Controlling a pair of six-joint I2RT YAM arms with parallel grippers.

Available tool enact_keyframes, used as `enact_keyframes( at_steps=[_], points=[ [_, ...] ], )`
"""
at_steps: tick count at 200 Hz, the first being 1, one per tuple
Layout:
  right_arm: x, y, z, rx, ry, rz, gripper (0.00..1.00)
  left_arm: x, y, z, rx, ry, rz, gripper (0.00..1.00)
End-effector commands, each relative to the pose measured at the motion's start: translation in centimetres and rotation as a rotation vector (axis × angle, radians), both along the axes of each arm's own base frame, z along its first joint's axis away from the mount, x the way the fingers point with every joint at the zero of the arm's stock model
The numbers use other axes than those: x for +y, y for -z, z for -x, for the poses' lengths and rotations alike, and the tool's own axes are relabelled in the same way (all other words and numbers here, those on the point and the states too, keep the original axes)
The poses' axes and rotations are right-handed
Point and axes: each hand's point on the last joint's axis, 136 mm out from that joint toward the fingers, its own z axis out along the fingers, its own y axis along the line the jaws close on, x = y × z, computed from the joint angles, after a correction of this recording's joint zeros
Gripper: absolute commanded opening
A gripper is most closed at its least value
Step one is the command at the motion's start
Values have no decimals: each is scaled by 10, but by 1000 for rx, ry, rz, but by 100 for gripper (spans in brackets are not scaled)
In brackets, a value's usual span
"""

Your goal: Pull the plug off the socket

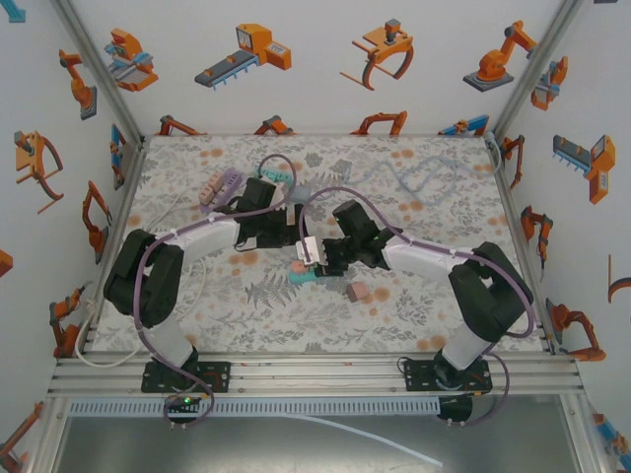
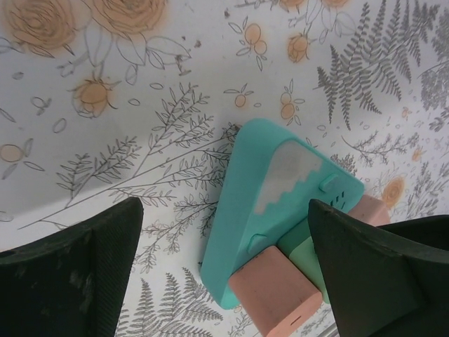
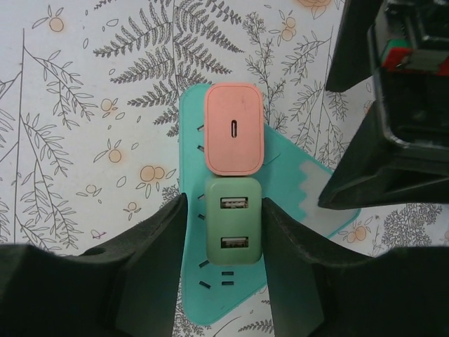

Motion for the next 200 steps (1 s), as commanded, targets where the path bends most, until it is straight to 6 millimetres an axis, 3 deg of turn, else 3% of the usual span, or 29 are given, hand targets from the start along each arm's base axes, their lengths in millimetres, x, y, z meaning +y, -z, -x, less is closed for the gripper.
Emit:
enact_keyframes(
  at_steps=[1,45,120,200],
  points=[
    [7,-11,-10,-26,2,-36,43,-10,6,6,18,46,-14,83],
    [6,-7,-10,-23,7,-26,39,-17,20,18,71,75,-42,71],
    [6,-8,-13,-33,18,-17,29,1,55,51,166,90,-139,61],
    [13,-38,-20,-60,47,-75,17,29,87,63,201,92,-342,57]
  ],
)
